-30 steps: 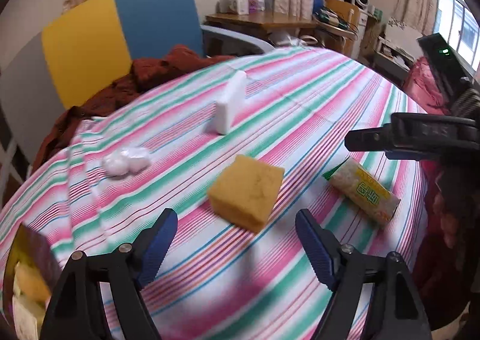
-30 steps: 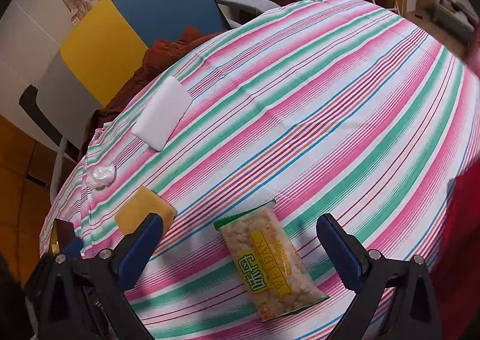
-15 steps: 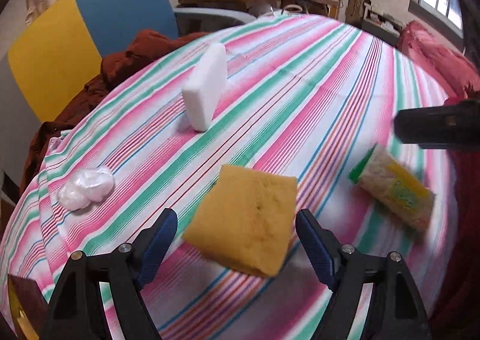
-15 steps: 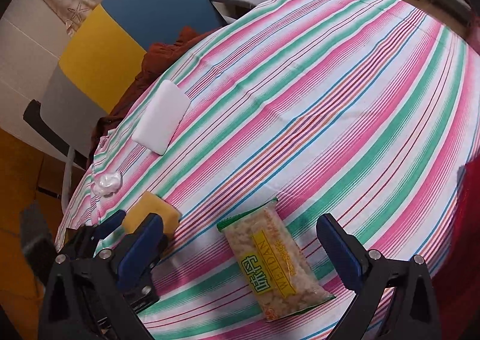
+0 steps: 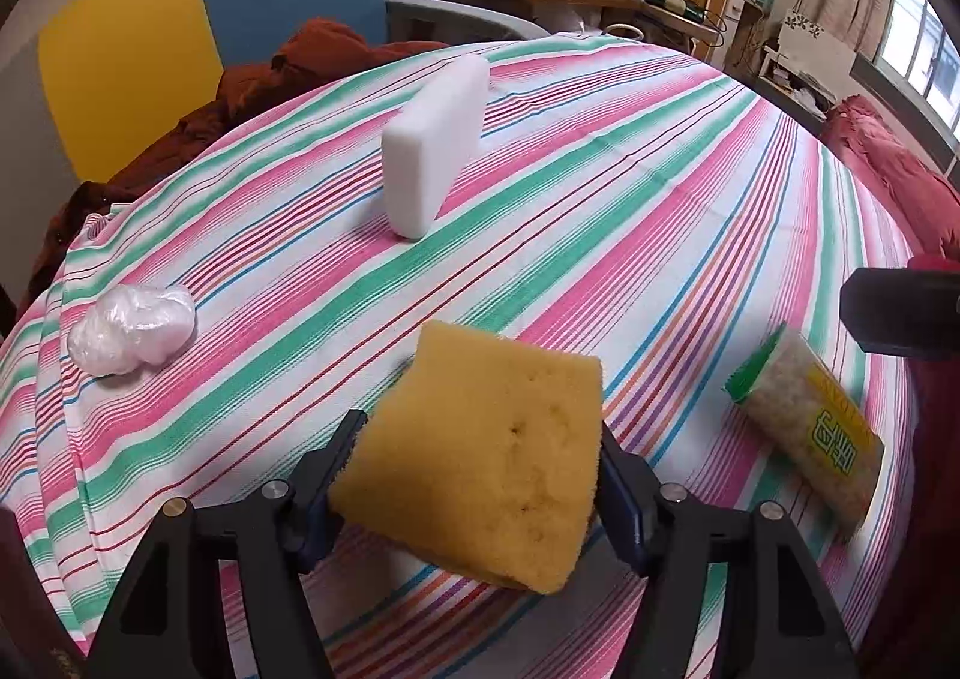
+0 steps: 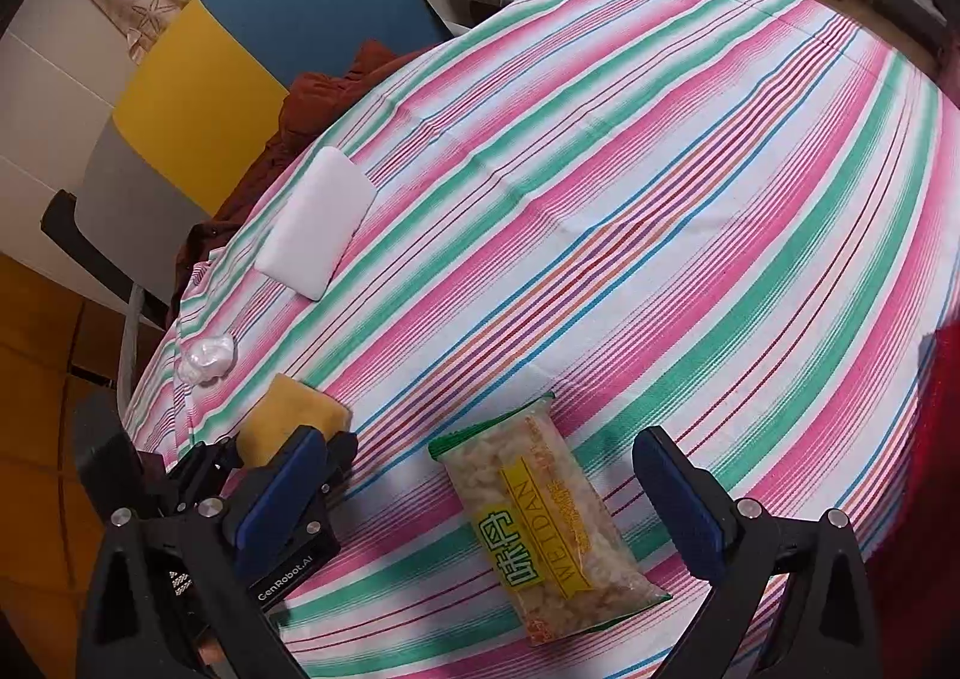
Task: Organize objects
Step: 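Grasp the yellow sponge with the left tool while the right tool grasps the cracker packet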
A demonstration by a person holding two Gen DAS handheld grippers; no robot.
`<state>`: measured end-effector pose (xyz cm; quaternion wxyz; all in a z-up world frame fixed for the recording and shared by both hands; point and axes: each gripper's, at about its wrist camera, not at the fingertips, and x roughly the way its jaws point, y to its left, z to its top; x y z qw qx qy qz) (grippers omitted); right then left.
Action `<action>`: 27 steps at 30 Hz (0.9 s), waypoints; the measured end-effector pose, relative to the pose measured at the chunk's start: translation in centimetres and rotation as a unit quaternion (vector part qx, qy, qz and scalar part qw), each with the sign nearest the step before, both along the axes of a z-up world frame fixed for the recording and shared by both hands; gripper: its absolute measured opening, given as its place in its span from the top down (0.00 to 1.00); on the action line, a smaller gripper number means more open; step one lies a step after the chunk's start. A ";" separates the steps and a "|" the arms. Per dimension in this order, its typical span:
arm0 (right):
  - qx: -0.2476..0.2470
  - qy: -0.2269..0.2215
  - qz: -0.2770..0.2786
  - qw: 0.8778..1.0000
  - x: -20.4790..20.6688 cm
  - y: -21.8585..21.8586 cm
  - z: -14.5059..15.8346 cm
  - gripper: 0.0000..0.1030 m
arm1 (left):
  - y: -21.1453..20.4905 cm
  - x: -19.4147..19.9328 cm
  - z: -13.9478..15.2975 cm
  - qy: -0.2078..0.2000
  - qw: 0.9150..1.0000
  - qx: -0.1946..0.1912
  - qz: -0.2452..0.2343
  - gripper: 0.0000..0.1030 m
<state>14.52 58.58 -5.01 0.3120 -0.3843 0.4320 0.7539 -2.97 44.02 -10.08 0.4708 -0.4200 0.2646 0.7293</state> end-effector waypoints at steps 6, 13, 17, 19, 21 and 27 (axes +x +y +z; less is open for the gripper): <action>-0.010 -0.025 0.007 1.000 -0.6 0.1 -0.9 0.00 | -1.4 0.5 0.3 0.005 1.000 -0.002 0.022 0.40; -0.013 -0.093 0.057 0.994 -2.7 -1.1 -2.6 0.00 | -5.8 2.4 0.7 0.002 0.999 0.013 0.045 0.41; 0.007 -0.143 0.092 0.985 -4.1 -2.2 -3.3 0.00 | -8.7 3.5 0.7 0.005 0.998 0.025 0.055 0.41; 0.020 -0.162 0.108 0.981 -4.6 -2.8 -3.6 0.00 | -9.1 4.0 0.6 0.005 0.998 0.028 0.060 0.41; 0.033 -0.179 0.121 0.976 -4.9 -3.4 -3.7 0.01 | -9.9 4.7 0.5 0.007 0.997 0.034 0.065 0.41; 0.083 -0.200 0.154 0.964 -5.8 -5.3 -3.2 0.42 | -11.3 4.9 0.2 0.011 0.996 0.052 0.073 0.39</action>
